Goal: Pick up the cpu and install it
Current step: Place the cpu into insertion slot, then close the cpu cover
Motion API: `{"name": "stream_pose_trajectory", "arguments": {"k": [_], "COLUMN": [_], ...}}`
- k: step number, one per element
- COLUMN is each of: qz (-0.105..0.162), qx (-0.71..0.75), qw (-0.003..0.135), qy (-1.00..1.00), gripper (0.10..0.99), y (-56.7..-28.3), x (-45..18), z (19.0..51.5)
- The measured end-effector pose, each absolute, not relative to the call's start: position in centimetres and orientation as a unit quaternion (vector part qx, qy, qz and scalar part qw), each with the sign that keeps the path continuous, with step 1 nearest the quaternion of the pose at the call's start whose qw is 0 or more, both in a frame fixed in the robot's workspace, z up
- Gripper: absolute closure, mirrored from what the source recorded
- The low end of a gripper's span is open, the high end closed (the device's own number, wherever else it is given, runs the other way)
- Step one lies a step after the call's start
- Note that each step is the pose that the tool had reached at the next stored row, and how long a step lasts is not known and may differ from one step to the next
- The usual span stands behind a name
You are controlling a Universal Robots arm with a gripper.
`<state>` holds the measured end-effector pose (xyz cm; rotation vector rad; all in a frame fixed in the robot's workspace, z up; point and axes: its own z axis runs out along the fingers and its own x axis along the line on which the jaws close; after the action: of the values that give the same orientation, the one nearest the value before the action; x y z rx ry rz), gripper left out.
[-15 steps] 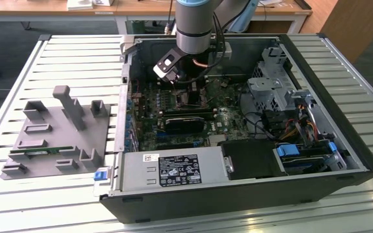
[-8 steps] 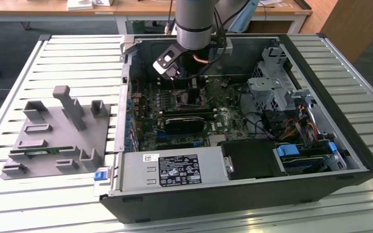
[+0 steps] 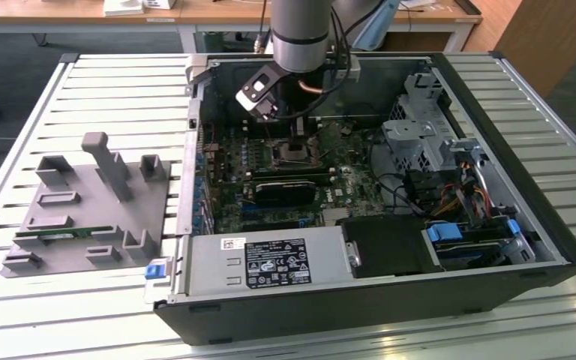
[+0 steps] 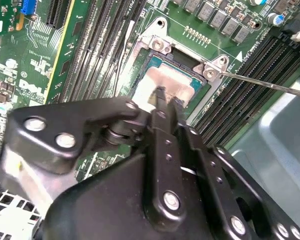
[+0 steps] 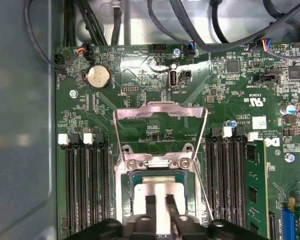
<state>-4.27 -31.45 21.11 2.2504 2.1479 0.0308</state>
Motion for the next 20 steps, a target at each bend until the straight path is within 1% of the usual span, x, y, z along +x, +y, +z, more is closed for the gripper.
{"name": "stream_pose_trajectory", "arguments": {"k": [2, 4, 5, 20], "qz": [0.01, 0.01, 0.01, 0.009], "qx": [0.723, 0.723, 0.723, 0.723], "qw": [0.015, 0.015, 0.015, 0.016], "qy": [0.69, 0.69, 0.69, 0.69], "gripper": [0.961, 0.961, 0.98, 0.98], "y": [-31.5, -31.5, -31.5, -31.4], "x": [-4.3, -4.3, -4.3, -4.3], "z": [21.2, 21.3, 21.4, 22.6]}}
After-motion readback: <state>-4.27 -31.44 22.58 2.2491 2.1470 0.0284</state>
